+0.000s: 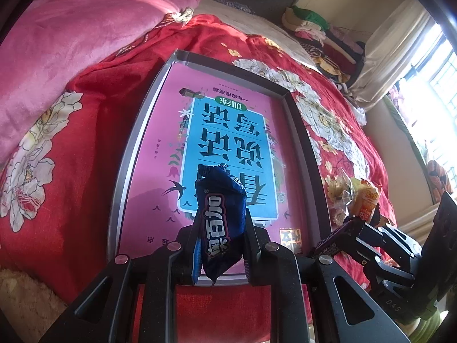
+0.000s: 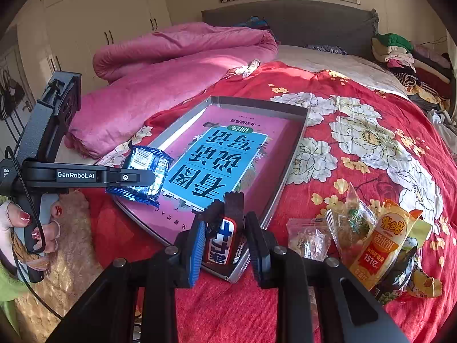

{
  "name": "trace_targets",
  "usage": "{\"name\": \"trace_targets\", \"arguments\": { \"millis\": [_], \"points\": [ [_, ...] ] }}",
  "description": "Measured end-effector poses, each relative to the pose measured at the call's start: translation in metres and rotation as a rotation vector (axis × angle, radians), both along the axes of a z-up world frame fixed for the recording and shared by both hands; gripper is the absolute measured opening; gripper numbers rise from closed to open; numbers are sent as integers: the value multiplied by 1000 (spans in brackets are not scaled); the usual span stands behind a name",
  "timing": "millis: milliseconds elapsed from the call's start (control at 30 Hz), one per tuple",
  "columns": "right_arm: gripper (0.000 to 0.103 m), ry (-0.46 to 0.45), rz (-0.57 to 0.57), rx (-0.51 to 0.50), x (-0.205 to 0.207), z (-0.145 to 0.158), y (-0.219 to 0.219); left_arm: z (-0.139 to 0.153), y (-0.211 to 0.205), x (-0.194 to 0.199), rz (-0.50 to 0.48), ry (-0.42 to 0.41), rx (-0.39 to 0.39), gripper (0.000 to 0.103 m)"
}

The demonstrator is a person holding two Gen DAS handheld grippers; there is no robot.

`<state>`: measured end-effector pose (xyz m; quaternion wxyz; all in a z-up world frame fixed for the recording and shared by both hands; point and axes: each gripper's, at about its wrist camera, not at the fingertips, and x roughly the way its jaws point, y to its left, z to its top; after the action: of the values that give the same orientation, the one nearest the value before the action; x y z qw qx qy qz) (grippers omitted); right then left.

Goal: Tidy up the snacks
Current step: 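Carry the blue biscuit pack with the left gripper while the right gripper carries the chocolate bar to the tray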

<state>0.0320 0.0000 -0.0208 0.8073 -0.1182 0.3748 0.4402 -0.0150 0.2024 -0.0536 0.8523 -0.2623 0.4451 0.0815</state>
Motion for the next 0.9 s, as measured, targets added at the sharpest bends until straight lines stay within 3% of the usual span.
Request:
{"name": "trace_targets", "arguments": {
  "millis": [667, 900],
  "points": [
    [30, 49, 22, 1, 0, -9, 2, -6, 2, 3, 13, 29, 23, 23],
    [39, 57, 36, 4, -4, -9, 4, -7, 2, 3, 17, 31, 21, 23]
  ]
}}
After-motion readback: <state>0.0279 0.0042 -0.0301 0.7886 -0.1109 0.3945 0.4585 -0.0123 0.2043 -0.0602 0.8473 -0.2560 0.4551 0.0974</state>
